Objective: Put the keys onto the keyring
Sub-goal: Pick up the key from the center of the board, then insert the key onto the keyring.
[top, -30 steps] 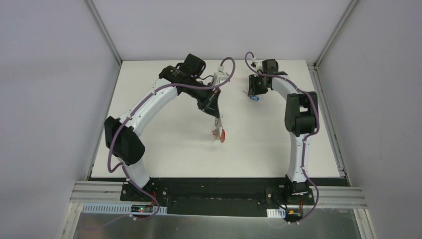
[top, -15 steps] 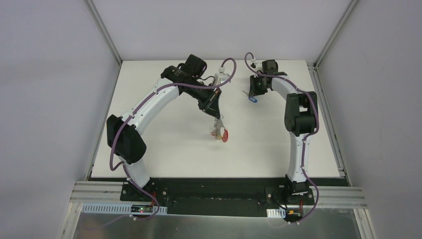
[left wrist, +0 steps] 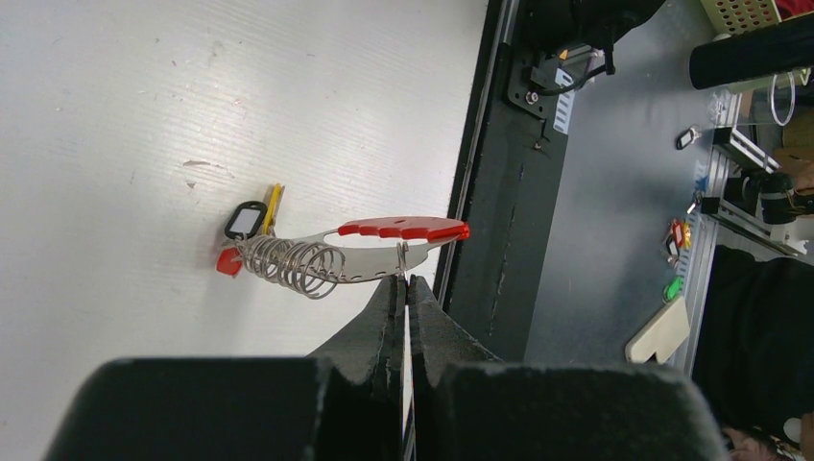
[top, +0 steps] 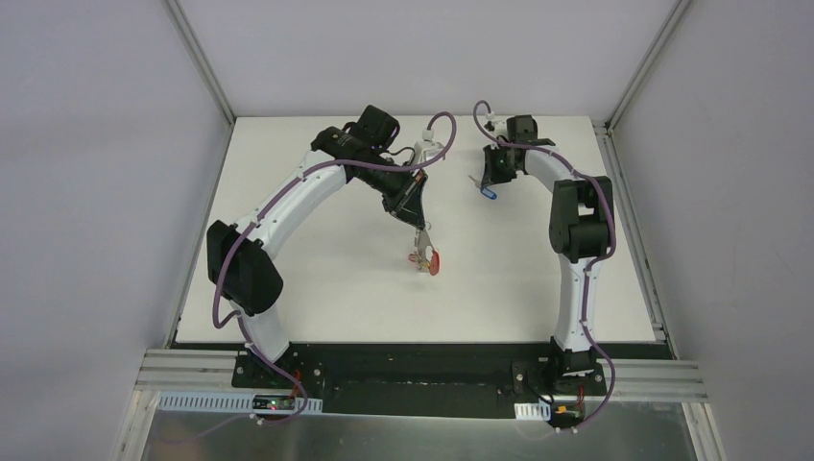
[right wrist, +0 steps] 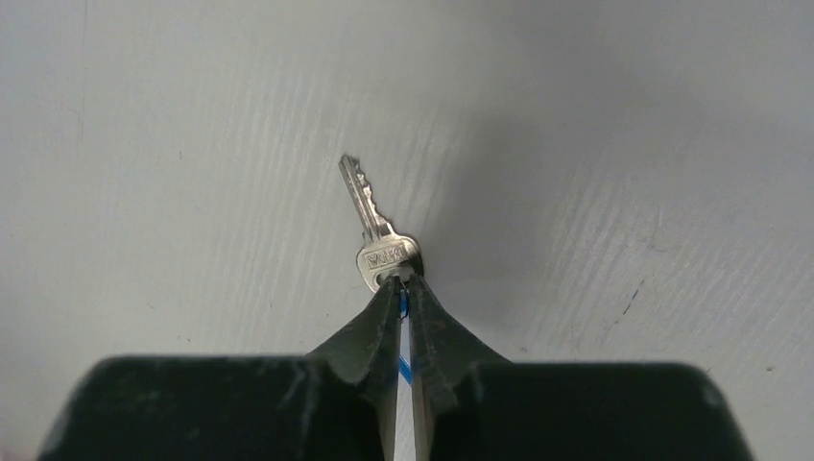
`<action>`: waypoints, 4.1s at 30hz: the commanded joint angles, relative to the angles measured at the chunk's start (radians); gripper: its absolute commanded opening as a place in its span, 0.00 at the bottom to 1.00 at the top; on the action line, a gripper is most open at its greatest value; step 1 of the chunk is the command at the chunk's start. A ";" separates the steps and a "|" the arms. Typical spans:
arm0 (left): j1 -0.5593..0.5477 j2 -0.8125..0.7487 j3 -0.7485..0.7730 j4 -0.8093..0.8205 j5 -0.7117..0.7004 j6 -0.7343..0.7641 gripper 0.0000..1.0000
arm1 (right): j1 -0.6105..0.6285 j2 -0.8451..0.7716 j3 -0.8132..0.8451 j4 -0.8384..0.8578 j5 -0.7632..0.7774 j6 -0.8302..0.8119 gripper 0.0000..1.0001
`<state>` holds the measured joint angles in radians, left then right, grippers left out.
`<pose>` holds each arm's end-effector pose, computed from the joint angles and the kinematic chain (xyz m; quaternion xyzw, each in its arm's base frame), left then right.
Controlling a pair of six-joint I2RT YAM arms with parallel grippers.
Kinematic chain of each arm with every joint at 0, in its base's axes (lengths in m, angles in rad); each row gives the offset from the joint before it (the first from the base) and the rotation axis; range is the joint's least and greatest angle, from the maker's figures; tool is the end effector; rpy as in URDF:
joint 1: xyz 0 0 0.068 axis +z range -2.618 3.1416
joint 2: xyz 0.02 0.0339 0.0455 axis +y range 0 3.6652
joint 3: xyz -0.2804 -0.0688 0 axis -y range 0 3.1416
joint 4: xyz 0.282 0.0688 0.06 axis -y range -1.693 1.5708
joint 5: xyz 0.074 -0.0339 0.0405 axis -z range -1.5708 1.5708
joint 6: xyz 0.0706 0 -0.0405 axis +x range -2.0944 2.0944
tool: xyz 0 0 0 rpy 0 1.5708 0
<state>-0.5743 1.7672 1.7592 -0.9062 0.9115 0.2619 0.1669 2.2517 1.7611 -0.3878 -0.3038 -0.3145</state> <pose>0.3297 -0.2798 0.3534 0.4748 0.7191 -0.4566 0.2212 0.5524 0.1145 0.1426 -0.2715 0.8908 0.1172 0.3450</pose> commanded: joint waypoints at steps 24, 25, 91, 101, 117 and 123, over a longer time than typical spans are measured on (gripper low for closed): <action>0.007 0.026 0.102 -0.048 -0.020 0.104 0.00 | -0.042 -0.369 -0.368 0.206 -0.355 -0.064 0.00; 0.007 0.031 0.108 -0.054 -0.021 0.108 0.00 | -0.045 -0.378 -0.378 0.209 -0.376 -0.074 0.00; -0.055 -0.028 0.034 0.056 0.008 0.294 0.00 | 0.180 -0.804 -0.733 0.576 -1.016 0.311 0.00; -0.058 -0.031 0.036 0.046 -0.002 0.295 0.00 | 0.181 -0.794 -0.720 0.567 -0.950 0.338 0.00; -0.061 -0.032 0.037 0.030 -0.018 0.297 0.00 | 0.181 -0.796 -0.701 0.487 -0.872 0.269 0.00; -0.061 -0.034 0.037 0.028 -0.017 0.297 0.00 | 0.181 -0.799 -0.702 0.471 -0.856 0.254 0.00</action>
<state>-0.6228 1.7798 1.7840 -0.8700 0.8639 0.5617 0.3443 1.4616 1.0210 0.0834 -1.1831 -0.0269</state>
